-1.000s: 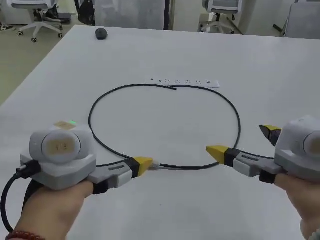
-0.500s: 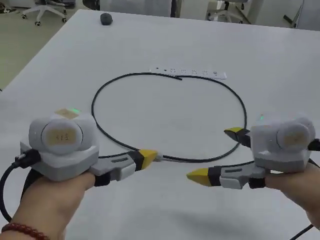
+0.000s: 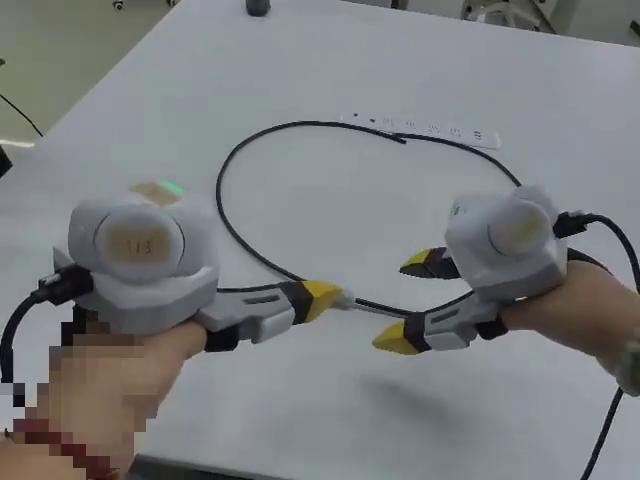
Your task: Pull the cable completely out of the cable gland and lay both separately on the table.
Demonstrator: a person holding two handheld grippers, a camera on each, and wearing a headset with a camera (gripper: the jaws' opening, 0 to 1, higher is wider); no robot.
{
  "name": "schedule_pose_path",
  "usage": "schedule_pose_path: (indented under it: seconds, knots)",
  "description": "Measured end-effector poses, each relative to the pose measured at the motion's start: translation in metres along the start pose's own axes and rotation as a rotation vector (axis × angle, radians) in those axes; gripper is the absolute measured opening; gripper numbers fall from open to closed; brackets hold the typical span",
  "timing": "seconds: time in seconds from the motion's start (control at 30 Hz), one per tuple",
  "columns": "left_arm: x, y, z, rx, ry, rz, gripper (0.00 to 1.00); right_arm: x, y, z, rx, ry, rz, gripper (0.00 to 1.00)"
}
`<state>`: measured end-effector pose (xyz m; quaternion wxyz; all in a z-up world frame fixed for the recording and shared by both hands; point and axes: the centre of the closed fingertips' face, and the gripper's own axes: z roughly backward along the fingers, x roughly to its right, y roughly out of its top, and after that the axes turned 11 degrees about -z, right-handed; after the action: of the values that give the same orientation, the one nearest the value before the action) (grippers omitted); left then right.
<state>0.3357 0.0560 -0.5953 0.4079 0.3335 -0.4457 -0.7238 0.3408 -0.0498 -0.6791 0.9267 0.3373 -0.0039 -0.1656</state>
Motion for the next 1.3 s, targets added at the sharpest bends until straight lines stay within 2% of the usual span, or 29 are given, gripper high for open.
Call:
schedule_pose_path:
  seconds: [0.2,0.3,0.37,0.47,0.63,0.8,0.87,1.1,1.3]
  knots:
    - [0.003,0.001,0.001,0.006,-0.008,-0.007,0.99,0.001,0.001,-0.019,-0.054,0.029,0.035,0.52]
    - [0.005,0.0,0.0,0.001,-0.014,-0.015,0.99,0.001,0.004,-0.027,-0.063,0.042,0.056,0.46]
    - [0.005,-0.001,-0.001,0.002,-0.016,-0.012,0.99,0.004,0.006,-0.031,-0.074,0.042,0.077,0.39]
    - [0.005,0.0,-0.001,0.005,-0.017,-0.008,0.99,0.006,0.007,-0.038,-0.091,0.049,0.078,0.31]
    - [0.004,0.0,-0.001,0.007,-0.017,-0.014,0.99,0.003,0.008,-0.048,-0.125,0.066,0.106,0.27]
    - [0.003,-0.001,-0.001,0.005,-0.016,-0.005,0.99,0.007,0.012,-0.052,-0.146,0.064,0.132,0.23]
    - [0.003,-0.001,-0.001,0.006,-0.016,-0.005,0.99,0.009,0.01,-0.053,-0.162,0.063,0.139,0.19]
    - [0.003,-0.001,-0.001,0.006,-0.016,-0.007,0.99,0.008,0.007,-0.055,-0.191,0.068,0.145,0.16]
    - [0.006,-0.001,-0.002,0.006,-0.024,-0.014,0.99,0.008,0.008,-0.055,-0.193,0.067,0.146,0.14]
